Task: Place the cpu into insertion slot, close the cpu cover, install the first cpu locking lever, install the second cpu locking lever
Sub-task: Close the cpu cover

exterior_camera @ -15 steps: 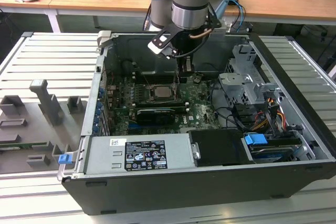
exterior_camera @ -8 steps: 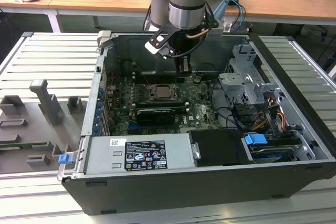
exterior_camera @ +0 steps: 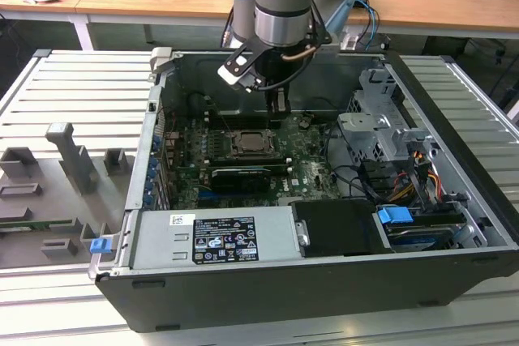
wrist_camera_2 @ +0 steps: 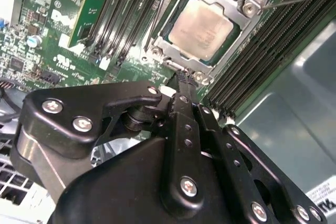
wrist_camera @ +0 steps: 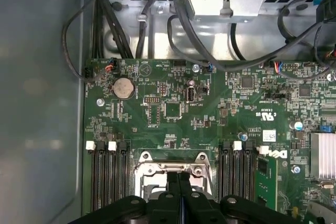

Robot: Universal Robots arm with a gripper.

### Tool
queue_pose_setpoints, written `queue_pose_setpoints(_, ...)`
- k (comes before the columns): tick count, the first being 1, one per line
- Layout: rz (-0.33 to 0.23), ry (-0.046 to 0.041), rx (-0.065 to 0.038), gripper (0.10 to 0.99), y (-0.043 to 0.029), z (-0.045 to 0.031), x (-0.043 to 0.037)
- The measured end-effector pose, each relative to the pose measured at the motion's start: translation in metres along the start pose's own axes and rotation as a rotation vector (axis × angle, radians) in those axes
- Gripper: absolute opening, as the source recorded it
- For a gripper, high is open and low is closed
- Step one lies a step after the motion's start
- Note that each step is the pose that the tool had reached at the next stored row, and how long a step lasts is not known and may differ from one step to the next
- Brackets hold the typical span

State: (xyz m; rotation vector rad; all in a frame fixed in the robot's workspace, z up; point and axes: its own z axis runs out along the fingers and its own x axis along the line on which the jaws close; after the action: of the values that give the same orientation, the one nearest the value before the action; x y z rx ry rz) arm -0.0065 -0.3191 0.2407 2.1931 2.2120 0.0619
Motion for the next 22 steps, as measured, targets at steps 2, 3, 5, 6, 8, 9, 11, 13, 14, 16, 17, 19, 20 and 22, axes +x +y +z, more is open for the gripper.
queue_pose_setpoints(2, -0.001, 0.0005, 0.0, 0.106, -0.0028, 0.0051, 0.0)
queue_pose_setpoints(3, -0.001, 0.0011, 0.0, 0.106, -0.0044, 0.0064, 0.0)
queue_pose_setpoints(5, -0.004, 0.0029, 0.0, 0.106, -0.0109, 0.0107, 0.0)
queue_pose_setpoints(6, -0.005, 0.0029, 0.0, 0.106, -0.0132, 0.0123, 0.0)
queue_pose_setpoints(8, -0.006, 0.0028, 0.0, 0.106, -0.0164, 0.0128, -0.0001)
queue_pose_setpoints(9, -0.007, 0.0028, 0.0, 0.106, -0.0176, 0.0128, 0.0)
queue_pose_setpoints(11, -0.007, 0.0029, 0.0, 0.106, -0.019, 0.0128, 0.0001)
queue_pose_setpoints(13, -0.007, 0.0031, 0.0, 0.106, -0.0202, 0.0129, 0.0001)
queue_pose_setpoints(14, -0.007, 0.0031, 0.0, 0.106, -0.0207, 0.0129, 0.0001)
queue_pose_setpoints(16, -0.007, 0.003, 0.0, 0.106, -0.0226, 0.0128, 0.0001)
queue_pose_setpoints(17, -0.007, 0.003, 0.0, 0.106, -0.0237, 0.0127, 0.0001)
queue_pose_setpoints(19, -0.007, 0.0031, 0.0, 0.106, -0.0295, 0.0125, 0.0002)
queue_pose_setpoints(20, -0.007, 0.003, 0.0, 0.106, -0.0317, 0.0123, 0.0002)
queue_pose_setpoints(22, -0.007, 0.003, 0.0, 0.106, -0.0334, 0.0123, 0.0002)
